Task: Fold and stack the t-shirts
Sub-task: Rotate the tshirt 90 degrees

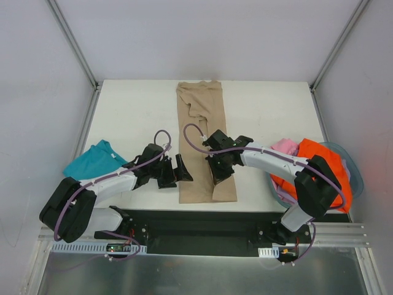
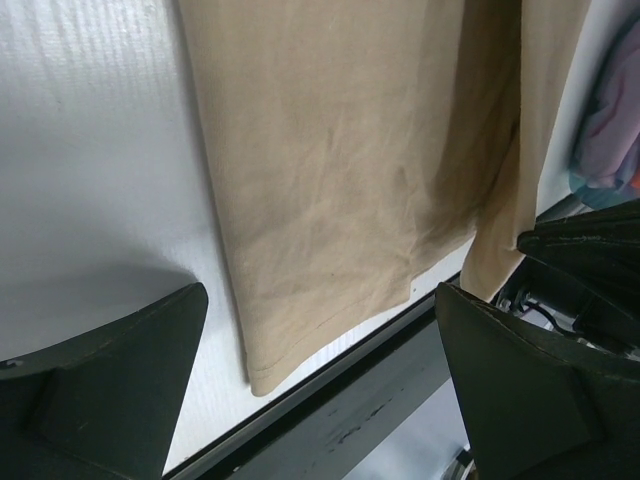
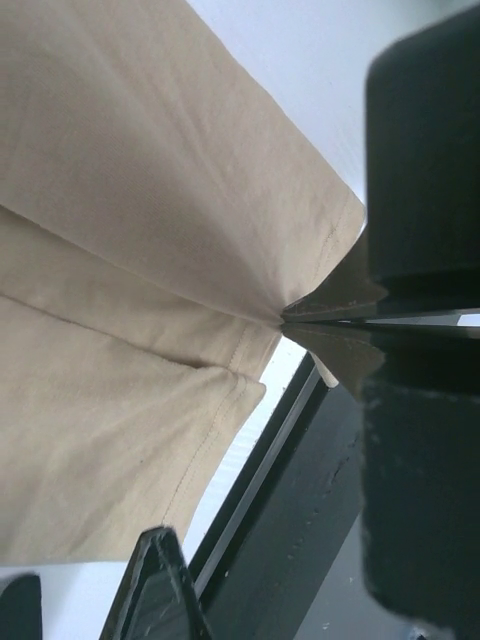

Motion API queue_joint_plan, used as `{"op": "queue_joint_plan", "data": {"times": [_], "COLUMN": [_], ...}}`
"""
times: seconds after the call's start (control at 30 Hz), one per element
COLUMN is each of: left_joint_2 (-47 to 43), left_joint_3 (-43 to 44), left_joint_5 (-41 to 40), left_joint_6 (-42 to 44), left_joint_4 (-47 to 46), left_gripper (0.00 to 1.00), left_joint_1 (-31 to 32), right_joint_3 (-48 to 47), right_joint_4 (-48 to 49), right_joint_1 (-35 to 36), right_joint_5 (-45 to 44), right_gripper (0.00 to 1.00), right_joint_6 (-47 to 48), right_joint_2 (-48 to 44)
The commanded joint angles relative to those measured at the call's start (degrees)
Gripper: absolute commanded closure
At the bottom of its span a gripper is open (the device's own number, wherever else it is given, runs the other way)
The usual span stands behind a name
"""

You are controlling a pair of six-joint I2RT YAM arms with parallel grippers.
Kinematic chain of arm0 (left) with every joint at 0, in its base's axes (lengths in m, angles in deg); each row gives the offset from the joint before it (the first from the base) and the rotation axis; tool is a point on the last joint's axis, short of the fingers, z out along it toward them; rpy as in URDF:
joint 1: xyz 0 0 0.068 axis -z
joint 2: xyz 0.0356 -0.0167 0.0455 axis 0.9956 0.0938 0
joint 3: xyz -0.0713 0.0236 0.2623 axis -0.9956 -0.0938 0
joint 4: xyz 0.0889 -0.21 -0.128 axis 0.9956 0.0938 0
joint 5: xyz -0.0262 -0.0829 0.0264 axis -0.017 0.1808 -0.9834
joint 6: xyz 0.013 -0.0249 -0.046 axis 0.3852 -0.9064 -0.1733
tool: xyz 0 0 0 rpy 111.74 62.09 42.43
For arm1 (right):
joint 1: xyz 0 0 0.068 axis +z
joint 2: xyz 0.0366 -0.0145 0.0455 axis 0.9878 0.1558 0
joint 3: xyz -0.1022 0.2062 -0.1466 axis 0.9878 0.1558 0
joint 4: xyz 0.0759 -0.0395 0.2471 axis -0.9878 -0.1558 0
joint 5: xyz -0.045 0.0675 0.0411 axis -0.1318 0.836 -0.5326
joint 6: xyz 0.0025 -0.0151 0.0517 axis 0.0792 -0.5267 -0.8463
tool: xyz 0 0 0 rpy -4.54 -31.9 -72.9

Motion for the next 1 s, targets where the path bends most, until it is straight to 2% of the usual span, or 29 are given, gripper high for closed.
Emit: {"op": "queue_joint_plan", "data": {"times": [0.0, 0.3, 0.6, 0.97], "left_joint_2": [1.8, 2.5, 2.1, 1.8], "left_joint_3": [0.8, 0.7, -0.2, -0.4], "left_joint_5": [-0.2, -0.4, -0.5, -0.7], "left_joint_6": [-1.3, -1.2, -2.0, -1.6], "left_joint_4": [-0.2, -0.3, -0.3, -0.3], "left_gripper": [0.01, 0.01, 0.01, 0.01], "left_joint_1": [1.8, 2.0, 2.6, 2.7], "right_joint_3": [-2.7, -2.7, -1.4, -1.3], "right_joint_4": [0.6, 1.3, 9.0, 7.9], "right_joint_1": [1.3, 3.6, 3.6, 3.9], "right_joint_5": [2.6, 5.9, 7.2, 8.5], "right_gripper": [0.99, 0.99, 0.99, 0.99], "right_joint_6": [-0.4, 0.0, -2.8, -2.2], "right_joint_2": [0.3, 4.3, 5.4, 10.1]}}
